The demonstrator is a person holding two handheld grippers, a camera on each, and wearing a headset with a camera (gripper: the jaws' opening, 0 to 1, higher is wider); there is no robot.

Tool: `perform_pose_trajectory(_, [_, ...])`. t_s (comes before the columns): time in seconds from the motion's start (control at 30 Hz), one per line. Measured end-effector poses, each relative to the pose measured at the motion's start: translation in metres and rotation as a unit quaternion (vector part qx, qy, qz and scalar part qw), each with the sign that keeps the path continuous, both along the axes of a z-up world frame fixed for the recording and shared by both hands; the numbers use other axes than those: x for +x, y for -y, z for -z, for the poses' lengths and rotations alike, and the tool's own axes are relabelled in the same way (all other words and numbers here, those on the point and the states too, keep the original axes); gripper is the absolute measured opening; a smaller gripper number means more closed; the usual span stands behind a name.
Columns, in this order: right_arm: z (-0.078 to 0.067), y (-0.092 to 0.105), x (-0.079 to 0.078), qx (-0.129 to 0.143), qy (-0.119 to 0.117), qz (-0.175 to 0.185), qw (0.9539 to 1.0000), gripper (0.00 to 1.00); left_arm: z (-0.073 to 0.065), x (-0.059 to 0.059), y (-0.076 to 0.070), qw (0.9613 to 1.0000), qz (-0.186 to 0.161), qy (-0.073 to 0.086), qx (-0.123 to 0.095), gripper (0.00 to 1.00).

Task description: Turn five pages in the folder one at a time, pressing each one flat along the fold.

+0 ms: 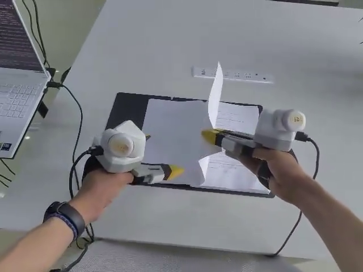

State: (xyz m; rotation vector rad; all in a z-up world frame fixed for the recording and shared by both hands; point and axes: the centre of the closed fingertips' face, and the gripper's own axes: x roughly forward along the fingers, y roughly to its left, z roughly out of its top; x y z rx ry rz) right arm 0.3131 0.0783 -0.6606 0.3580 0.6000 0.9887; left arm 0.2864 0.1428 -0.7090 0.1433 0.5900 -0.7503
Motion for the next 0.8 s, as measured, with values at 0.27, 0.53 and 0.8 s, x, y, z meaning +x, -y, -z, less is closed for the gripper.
perform_pose_trajectory(0.27, [0.006,-0.038,-0.001,0.008,-0.011,-0.032,0.9994,0.0,0.001,-0.01,-0.026,0.9997,-0.022,-0.003,-0.003,0.74])
perform_pose_trajectory(0.53, [0.025,-0.07,-0.007,0.005,-0.033,-0.063,0.9975,0.0,0.002,-0.018,-0.046,0.9991,-0.043,-0.005,-0.005,0.75])
perform_pose_trajectory(0.8, [0.044,-0.098,-0.01,-0.002,-0.056,-0.084,0.9949,0.0,0.003,-0.025,-0.057,0.998,-0.061,-0.009,-0.016,0.74])
